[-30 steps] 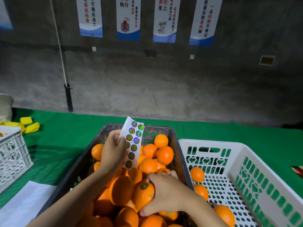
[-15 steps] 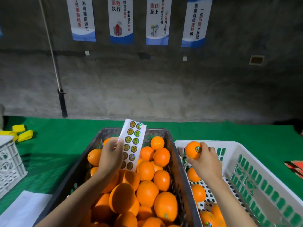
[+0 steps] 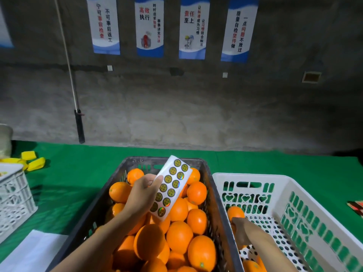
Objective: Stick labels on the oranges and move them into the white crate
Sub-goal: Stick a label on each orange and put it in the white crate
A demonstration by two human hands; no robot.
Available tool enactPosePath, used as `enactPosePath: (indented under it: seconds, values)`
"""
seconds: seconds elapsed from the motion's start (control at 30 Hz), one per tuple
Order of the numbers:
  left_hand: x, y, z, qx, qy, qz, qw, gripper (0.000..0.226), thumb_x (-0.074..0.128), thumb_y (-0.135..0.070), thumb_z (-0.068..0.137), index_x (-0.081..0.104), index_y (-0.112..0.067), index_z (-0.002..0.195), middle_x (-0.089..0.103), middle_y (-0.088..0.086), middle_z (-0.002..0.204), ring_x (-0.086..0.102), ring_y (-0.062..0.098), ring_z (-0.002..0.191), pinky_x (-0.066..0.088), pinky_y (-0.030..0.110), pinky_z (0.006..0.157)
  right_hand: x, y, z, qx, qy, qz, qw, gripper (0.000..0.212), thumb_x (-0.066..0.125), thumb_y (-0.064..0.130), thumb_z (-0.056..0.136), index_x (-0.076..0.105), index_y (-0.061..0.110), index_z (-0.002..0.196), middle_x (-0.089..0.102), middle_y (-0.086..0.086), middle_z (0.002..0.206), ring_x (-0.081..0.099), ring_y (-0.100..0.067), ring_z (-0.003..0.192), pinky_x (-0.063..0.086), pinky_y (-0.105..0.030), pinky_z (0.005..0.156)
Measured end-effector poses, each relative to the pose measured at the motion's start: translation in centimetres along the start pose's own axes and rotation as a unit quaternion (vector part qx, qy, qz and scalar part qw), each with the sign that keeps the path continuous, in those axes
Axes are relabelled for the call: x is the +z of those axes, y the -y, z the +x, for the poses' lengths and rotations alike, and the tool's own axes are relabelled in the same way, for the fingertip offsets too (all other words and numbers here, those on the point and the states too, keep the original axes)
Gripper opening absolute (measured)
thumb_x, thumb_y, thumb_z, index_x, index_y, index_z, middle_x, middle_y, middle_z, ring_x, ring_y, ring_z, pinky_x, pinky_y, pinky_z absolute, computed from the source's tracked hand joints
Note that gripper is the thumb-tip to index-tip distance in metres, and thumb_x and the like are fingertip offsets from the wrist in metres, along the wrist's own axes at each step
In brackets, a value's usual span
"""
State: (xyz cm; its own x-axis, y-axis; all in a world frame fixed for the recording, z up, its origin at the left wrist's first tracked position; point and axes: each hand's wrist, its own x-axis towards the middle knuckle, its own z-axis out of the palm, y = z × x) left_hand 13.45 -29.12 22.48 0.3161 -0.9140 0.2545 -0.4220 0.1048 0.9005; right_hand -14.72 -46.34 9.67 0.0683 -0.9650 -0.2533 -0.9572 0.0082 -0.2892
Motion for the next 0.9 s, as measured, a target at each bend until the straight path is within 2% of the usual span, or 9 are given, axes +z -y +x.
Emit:
enactPosePath:
  seconds: [0.13,0.3,0.37,0.43,0.53,0.6,0.7,0.83,0.9]
  values:
    - [0.2,0.2,0.1,-0.005,0.011,0.015,1.0,0.041,0.046,-0.029,0.102,0.048,-0.017,0.062,0.07,0.007,0.061,0.069,0.019,0.051,0.045,0.018,0.042,0.4,0.4,0.3,0.007,0.014,-0.003,1.0,0.048,0.035,0.015,0.11,0.023,0.001,0.154,0.034,-0.014,0.159,0.039,-0.026,0.143,0.031,-0.03,0.112]
    - [0.2,0.2,0.1,-0.018,0.017,0.004,1.0,0.039,0.044,-0.03,0.103,0.051,-0.012,0.069,0.07,0.008,0.063,0.07,0.02,0.054,0.047,0.019,0.044,-0.9,1.8,-2.7,0.026,0.045,0.053,0.997,0.06,0.027,0.012,0.11,-0.012,-0.012,0.148,0.013,-0.023,0.163,0.024,-0.031,0.15,0.023,-0.033,0.113]
    - [0.3,0.2,0.1,-0.029,0.017,-0.004,0.999,0.039,0.042,-0.03,0.104,0.052,-0.01,0.072,0.071,0.008,0.065,0.07,0.02,0.055,0.048,0.02,0.045,-1.8,1.6,-4.6,0.032,0.054,0.066,0.996,0.051,0.028,0.014,0.11,0.012,-0.01,0.153,0.034,-0.024,0.155,0.042,-0.031,0.139,0.039,-0.032,0.101]
    - [0.2,0.3,0.1,-0.038,0.019,-0.021,0.999,0.039,0.04,-0.03,0.104,0.054,-0.006,0.077,0.071,0.009,0.067,0.071,0.021,0.058,0.05,0.022,0.048,-3.3,1.0,-6.4,0.028,0.039,0.082,0.995,0.044,0.038,0.014,0.107,0.036,0.006,0.15,0.056,-0.014,0.134,0.062,-0.026,0.098,0.045,-0.029,0.072]
    - [0.1,0.2,0.0,-0.046,0.023,-0.068,0.996,0.04,0.038,-0.031,0.104,0.058,-0.002,0.086,0.073,0.012,0.073,0.073,0.026,0.065,0.055,0.03,0.054,-5.9,0.5,-8.2,-0.02,-0.123,0.266,0.956,0.036,0.042,0.008,0.102,0.053,0.013,0.136,0.064,-0.006,0.114,0.05,-0.013,0.062,0.041,-0.028,0.058]
    - [0.1,0.0,-0.2,-0.043,0.021,-0.085,0.995,0.039,0.037,-0.031,0.104,0.06,-0.002,0.09,0.074,0.011,0.077,0.074,0.026,0.068,0.057,0.032,0.056,-7.9,1.2,-9.1,-0.022,-0.207,0.436,0.876,0.026,0.041,0.007,0.102,0.06,0.016,0.117,0.067,-0.006,0.109,0.064,-0.023,0.077,0.051,-0.037,0.069]
    - [0.3,-0.2,-0.4,-0.041,0.019,-0.087,0.995,0.039,0.036,-0.031,0.105,0.06,-0.002,0.092,0.075,0.009,0.077,0.074,0.023,0.067,0.057,0.028,0.053,-9.3,2.9,-11.1,-0.043,-0.215,0.581,0.784,0.022,0.043,0.011,0.102,0.063,0.02,0.105,0.07,-0.007,0.107,0.066,-0.022,0.099,0.052,-0.038,0.086]
    - [0.8,-0.4,-0.9,-0.036,0.046,-0.08,0.995,0.038,0.035,-0.033,0.106,0.063,-0.009,0.097,0.076,0.008,0.082,0.074,0.024,0.073,0.061,0.042,0.066,-8.4,6.9,-14.1,-0.138,-0.16,0.571,0.793,0.01,0.059,0.02,0.098,0.068,0.021,0.103,0.073,-0.002,0.099,0.068,-0.017,0.095,0.054,-0.028,0.081]
    - [0.8,-0.6,-1.1,-0.026,0.057,-0.095,0.994,0.038,0.034,-0.033,0.106,0.065,-0.012,0.1,0.076,0.006,0.087,0.075,0.023,0.077,0.062,0.044,0.071,-8.0,8.7,-15.5,-0.194,-0.118,0.562,0.795,0.021,0.067,0.036,0.092,0.066,0.026,0.11,0.075,0.004,0.096,0.069,-0.011,0.093,0.053,-0.022,0.079]
